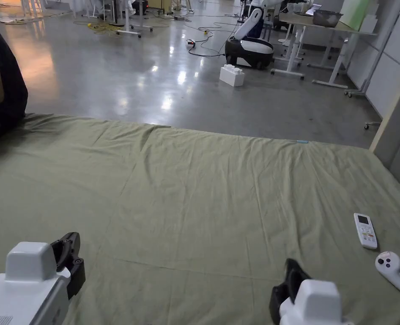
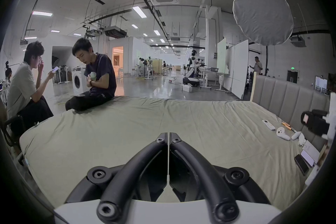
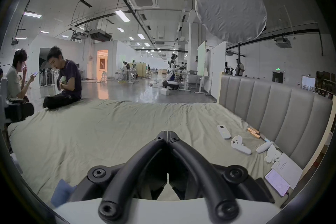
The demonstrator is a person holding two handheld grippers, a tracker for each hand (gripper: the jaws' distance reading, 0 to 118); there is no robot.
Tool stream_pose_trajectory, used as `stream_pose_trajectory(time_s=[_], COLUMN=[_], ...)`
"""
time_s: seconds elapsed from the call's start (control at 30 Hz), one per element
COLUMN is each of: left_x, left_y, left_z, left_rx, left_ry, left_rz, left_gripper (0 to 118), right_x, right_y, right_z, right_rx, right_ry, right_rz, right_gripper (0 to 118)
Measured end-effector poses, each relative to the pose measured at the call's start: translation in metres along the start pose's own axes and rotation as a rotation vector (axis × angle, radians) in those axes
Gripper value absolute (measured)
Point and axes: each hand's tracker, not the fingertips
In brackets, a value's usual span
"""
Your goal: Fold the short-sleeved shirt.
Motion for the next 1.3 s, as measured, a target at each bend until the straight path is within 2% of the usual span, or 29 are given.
stream_pose_trajectory(time_s=[0.1, 0.17, 0.33, 0.47, 0.5, 0.53, 0.6, 0.8, 0.87, 0.93, 1.0, 1.03, 1.17, 1.3], left_x=[-0.011, -0.018, -0.034, -0.045, -0.046, -0.049, -0.052, -0.054, -0.058, -0.063, -0.067, -0.068, -0.076, -0.075], left_y=[-0.008, -0.014, -0.027, -0.036, -0.038, -0.040, -0.045, -0.055, -0.059, -0.063, -0.072, -0.076, -0.099, -0.127], left_z=[0.001, 0.003, 0.010, 0.019, 0.021, 0.024, 0.028, 0.028, 0.020, 0.010, -0.005, -0.010, -0.048, -0.083], left_rx=[-0.041, -0.061, -0.117, -0.142, -0.146, -0.154, -0.182, -0.318, -0.381, -0.438, -0.501, -0.509, -0.654, -0.812], left_ry=[0.005, 0.009, 0.014, 0.030, 0.031, 0.029, 0.009, -0.144, -0.224, -0.281, -0.337, -0.353, -0.524, -0.608], left_rz=[0.004, 0.013, 0.026, 0.033, 0.039, 0.048, 0.056, 0.094, 0.156, 0.211, 0.261, 0.273, 0.416, 0.517], left_gripper=[1, 1, 1, 1, 1, 1, 1, 4, 14, 44, 85, 91, 92, 92], right_x=[-0.029, -0.050, -0.093, -0.110, -0.109, -0.106, -0.102, -0.099, -0.098, -0.097, -0.097, -0.096, -0.094, -0.094], right_y=[-0.027, -0.047, -0.090, -0.120, -0.129, -0.138, -0.148, -0.143, -0.143, -0.143, -0.144, -0.146, -0.150, -0.147], right_z=[0.012, 0.018, 0.022, 0.006, -0.001, -0.007, -0.016, -0.022, -0.023, -0.023, -0.023, -0.024, -0.025, -0.023], right_rx=[-0.081, -0.137, -0.222, -0.267, -0.303, -0.366, -0.397, -0.394, -0.398, -0.399, -0.395, -0.394, -0.391, -0.390], right_ry=[0.101, 0.159, 0.258, 0.240, 0.225, 0.208, 0.188, 0.181, 0.180, 0.181, 0.184, 0.185, 0.188, 0.192], right_rz=[0.013, 0.049, 0.110, 0.164, 0.154, 0.111, 0.080, 0.071, 0.065, 0.067, 0.077, 0.079, 0.082, 0.087], right_gripper=[1, 1, 1, 1, 1, 1, 1, 1, 1, 1, 1, 1, 1, 1])
